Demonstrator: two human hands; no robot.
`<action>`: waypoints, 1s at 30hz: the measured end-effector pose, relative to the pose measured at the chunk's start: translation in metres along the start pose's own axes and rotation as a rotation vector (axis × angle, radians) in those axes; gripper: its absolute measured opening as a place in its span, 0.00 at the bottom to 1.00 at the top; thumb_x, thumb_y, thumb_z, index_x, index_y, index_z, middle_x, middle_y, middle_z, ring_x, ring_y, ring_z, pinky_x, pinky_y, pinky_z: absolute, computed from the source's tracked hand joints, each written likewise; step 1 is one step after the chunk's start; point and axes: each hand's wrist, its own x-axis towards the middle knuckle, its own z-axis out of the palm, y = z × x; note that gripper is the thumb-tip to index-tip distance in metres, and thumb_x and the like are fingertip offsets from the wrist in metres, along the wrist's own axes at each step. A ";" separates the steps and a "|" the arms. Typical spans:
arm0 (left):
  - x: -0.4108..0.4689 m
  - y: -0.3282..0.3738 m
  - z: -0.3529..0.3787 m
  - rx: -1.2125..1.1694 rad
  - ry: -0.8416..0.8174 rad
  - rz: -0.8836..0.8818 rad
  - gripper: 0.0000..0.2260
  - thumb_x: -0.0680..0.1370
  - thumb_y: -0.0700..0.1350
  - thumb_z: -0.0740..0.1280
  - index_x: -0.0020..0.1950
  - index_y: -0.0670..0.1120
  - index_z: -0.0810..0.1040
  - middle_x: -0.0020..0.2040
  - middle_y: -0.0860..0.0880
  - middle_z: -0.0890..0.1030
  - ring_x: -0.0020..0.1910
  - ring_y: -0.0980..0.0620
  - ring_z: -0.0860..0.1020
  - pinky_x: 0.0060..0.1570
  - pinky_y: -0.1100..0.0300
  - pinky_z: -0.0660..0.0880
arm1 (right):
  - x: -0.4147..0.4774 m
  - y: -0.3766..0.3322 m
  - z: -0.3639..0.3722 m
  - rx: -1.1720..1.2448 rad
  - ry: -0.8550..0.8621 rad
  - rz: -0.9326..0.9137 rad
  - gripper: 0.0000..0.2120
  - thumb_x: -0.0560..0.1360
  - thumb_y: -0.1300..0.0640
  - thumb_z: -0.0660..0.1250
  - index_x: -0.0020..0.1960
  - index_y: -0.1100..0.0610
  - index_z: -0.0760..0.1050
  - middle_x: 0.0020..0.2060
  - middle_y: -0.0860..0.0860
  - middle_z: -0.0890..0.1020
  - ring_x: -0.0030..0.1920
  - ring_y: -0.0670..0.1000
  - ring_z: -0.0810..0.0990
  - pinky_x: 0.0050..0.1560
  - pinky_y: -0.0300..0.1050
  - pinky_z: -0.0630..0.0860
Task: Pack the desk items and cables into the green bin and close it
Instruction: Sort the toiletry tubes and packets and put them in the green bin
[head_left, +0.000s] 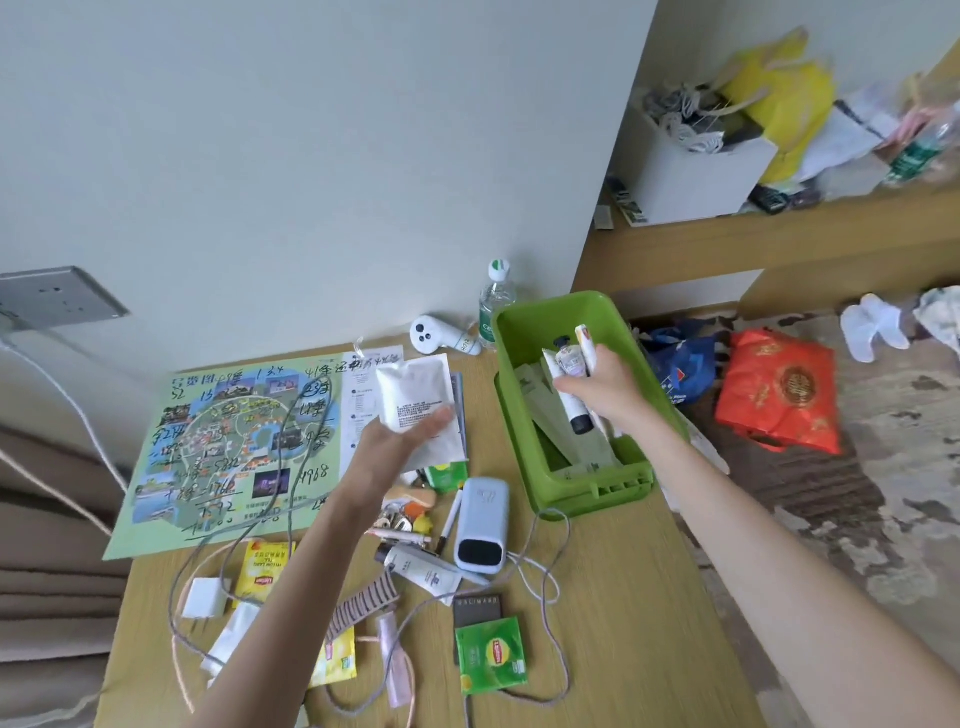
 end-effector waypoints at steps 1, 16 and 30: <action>0.007 0.001 0.002 0.005 0.013 -0.016 0.10 0.72 0.55 0.75 0.37 0.49 0.84 0.31 0.58 0.83 0.29 0.63 0.81 0.29 0.76 0.71 | 0.009 0.004 0.006 -0.014 0.011 0.011 0.16 0.66 0.54 0.73 0.49 0.56 0.70 0.43 0.54 0.78 0.41 0.55 0.79 0.38 0.47 0.74; 0.038 0.040 0.054 -0.050 -0.012 0.095 0.17 0.75 0.52 0.71 0.59 0.45 0.81 0.49 0.53 0.86 0.45 0.61 0.84 0.37 0.76 0.74 | 0.014 0.024 -0.010 -0.396 0.228 -0.483 0.12 0.76 0.61 0.67 0.59 0.59 0.75 0.58 0.51 0.78 0.49 0.51 0.81 0.49 0.46 0.80; 0.099 0.037 0.191 0.322 0.044 -0.007 0.23 0.76 0.52 0.70 0.60 0.43 0.63 0.57 0.44 0.77 0.46 0.48 0.78 0.40 0.55 0.79 | 0.003 0.091 -0.047 -0.332 0.151 -0.395 0.33 0.80 0.65 0.60 0.79 0.51 0.49 0.74 0.56 0.67 0.61 0.59 0.78 0.53 0.50 0.76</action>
